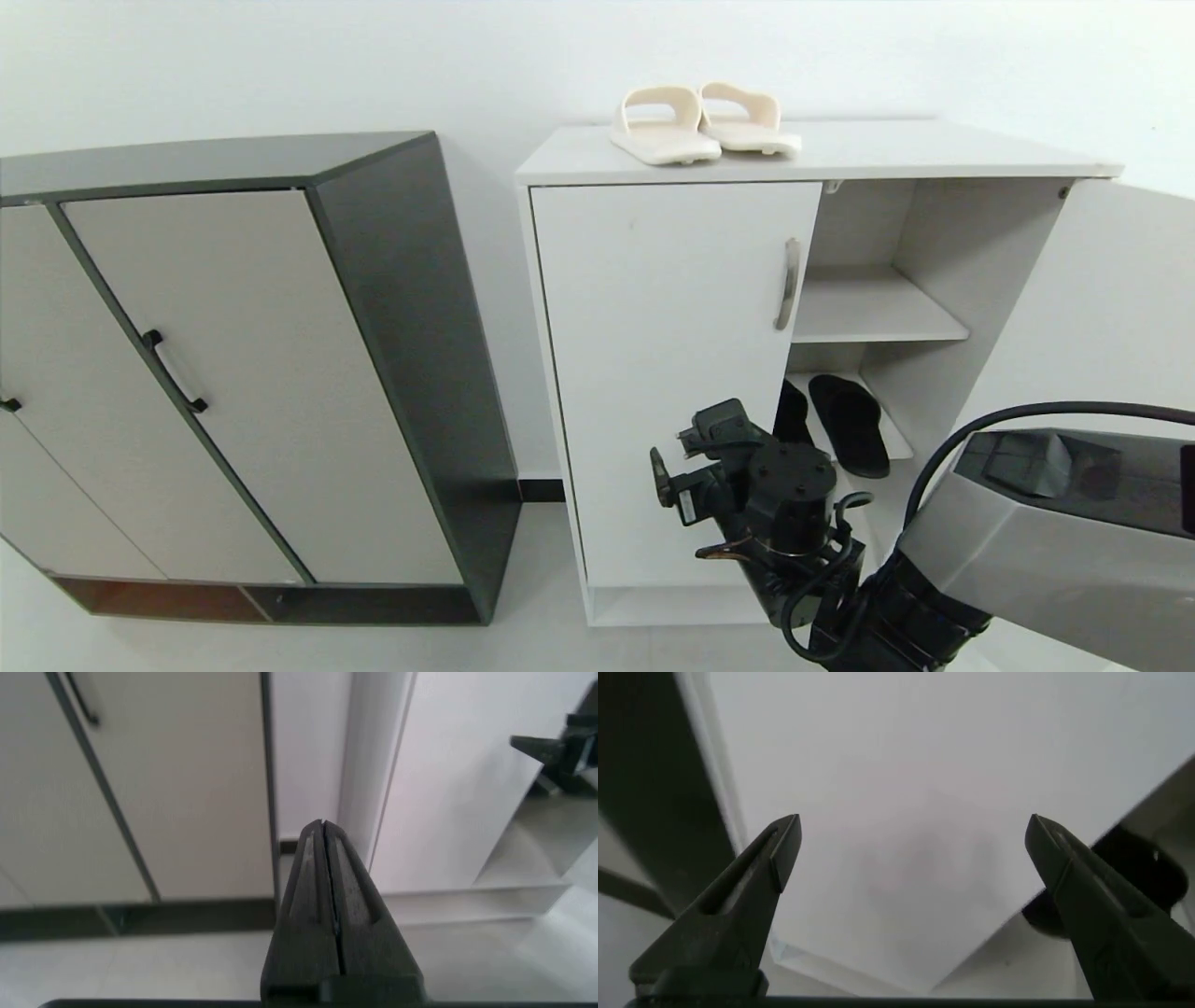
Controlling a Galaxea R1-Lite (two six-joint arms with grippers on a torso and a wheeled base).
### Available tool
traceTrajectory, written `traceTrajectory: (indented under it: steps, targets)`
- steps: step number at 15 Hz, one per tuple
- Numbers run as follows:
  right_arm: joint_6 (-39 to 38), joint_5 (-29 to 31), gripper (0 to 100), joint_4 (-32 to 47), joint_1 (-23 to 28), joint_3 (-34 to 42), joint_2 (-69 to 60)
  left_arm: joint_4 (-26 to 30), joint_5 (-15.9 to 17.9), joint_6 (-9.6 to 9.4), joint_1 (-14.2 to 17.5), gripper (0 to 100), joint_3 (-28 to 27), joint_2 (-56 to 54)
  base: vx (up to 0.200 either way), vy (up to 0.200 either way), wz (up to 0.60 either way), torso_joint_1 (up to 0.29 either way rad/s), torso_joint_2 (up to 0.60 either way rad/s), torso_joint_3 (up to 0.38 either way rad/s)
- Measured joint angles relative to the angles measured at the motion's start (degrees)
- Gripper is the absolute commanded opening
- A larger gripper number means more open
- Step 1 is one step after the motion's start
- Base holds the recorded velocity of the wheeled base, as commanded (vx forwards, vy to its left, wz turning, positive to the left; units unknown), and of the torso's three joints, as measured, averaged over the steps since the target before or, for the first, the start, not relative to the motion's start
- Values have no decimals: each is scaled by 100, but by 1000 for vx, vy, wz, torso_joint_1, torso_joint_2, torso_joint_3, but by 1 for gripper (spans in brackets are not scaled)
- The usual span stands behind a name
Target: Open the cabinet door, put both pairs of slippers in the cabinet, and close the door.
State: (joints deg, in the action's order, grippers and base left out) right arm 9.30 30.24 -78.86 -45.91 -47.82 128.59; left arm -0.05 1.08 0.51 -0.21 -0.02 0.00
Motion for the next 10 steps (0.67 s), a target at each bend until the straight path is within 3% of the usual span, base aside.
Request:
traceTrajectory:
  steps: [10]
  targets:
    - [115, -2, 100, -49, 2, 102, 18, 5, -5, 2, 2, 0, 2, 0, 0, 0, 0, 135, -473, -333]
